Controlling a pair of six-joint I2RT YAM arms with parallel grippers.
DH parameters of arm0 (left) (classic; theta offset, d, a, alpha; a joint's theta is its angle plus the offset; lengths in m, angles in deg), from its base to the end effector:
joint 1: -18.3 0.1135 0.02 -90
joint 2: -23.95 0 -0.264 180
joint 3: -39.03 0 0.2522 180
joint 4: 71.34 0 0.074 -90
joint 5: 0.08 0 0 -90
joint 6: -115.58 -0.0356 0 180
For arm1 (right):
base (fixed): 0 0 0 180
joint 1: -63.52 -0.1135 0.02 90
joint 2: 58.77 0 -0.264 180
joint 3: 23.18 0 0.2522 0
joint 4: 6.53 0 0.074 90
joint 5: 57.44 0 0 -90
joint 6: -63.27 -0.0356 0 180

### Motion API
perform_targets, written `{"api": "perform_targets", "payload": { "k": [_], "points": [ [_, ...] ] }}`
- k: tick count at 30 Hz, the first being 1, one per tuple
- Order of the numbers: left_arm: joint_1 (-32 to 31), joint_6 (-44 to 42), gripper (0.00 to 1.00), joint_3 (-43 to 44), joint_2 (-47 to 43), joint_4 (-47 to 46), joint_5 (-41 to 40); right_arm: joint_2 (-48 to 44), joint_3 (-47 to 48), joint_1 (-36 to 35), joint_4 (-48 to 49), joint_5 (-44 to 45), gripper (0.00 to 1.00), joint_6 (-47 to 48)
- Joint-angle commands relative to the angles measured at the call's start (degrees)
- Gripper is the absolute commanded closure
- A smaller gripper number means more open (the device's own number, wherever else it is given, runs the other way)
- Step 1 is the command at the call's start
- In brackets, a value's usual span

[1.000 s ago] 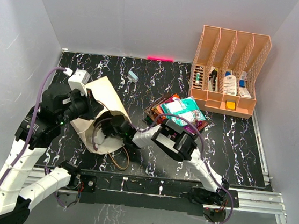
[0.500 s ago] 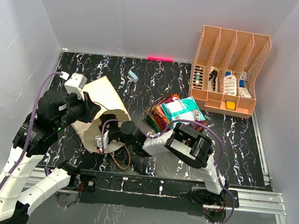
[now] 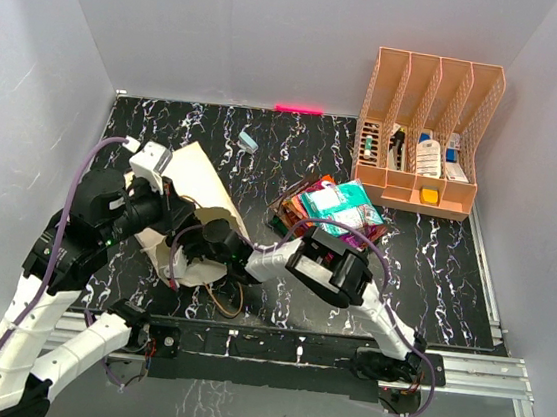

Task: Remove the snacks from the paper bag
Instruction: Take out the snack from the paper bag.

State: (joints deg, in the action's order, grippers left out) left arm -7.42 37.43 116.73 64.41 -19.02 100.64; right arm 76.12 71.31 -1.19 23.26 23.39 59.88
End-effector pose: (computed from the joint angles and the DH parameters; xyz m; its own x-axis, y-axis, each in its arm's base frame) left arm 0.1099 -0.0603 0.4091 -0.3502 -0.0553 -0.9350 0.5275 0.8132 -0.2456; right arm 0.2109 0.4596 0.1170 0.9532 -0.2895 -0.0874 -0.1353 -0.1496 -0.9794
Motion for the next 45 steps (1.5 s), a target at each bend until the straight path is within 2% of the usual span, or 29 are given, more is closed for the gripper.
{"api": "perform_targets", "payload": {
  "k": [1, 5, 8, 10, 12, 13, 17, 20, 24, 31, 39, 45],
  "points": [
    [-1.5, -2.5, 1.0, 0.1, -0.8, -0.8, 2.2, 4.7, 7.8, 0.5, -2.8, -0.6, 0.38, 8.5],
    [-2.2, -2.6, 1.0, -0.3, -0.8, -0.8, 2.5, 10.4, 16.5, 1.0, -6.7, -1.5, 0.39, 9.4],
    [-2.4, -2.2, 1.0, -0.3, -0.5, -1.0, 4.0, 14.9, 24.0, 1.5, -9.3, -1.7, 0.43, 8.4],
    [-2.4, -2.0, 1.0, -0.1, -0.5, -0.7, 4.0, 17.3, 27.5, 1.7, -9.2, -0.5, 0.51, 7.7],
    [-2.5, -1.7, 1.0, 0.1, -0.9, -0.1, 2.9, 16.9, 27.7, 2.0, -8.9, -0.5, 0.71, 7.0],
    [-2.5, -1.4, 1.0, 0.0, -1.2, 0.1, 1.7, 16.2, 26.8, 2.1, -8.3, -0.1, 0.77, 6.5],
    [-2.5, 1.4, 1.0, -0.6, -2.7, 1.6, -8.1, 9.4, 16.8, 2.5, -3.2, 2.0, 0.91, 5.0],
    [-2.5, 4.0, 1.0, -1.0, -3.3, 2.6, -16.5, 3.2, 6.2, 2.6, 0.3, 3.7, 0.92, 3.2],
    [-2.5, 5.7, 1.0, -1.1, -3.0, 2.7, -19.8, -5.1, -5.0, 2.5, 2.9, 5.2, 0.92, -2.5],
    [-2.5, 7.0, 1.0, -1.3, -2.3, 1.1, -18.6, -16.5, -19.2, 2.2, 7.1, 6.8, 0.92, -16.4],
    [-2.5, 7.0, 1.0, -1.7, -2.3, 0.2, -15.8, -27.1, -28.3, 0.8, 8.3, 5.4, 0.92, -32.1],
    [-2.5, 9.2, 1.0, -0.2, -0.6, 1.4, -17.7, -39.3, -34.2, 0.0, -1.5, 4.9, 0.93, -46.3]
  ]
}}
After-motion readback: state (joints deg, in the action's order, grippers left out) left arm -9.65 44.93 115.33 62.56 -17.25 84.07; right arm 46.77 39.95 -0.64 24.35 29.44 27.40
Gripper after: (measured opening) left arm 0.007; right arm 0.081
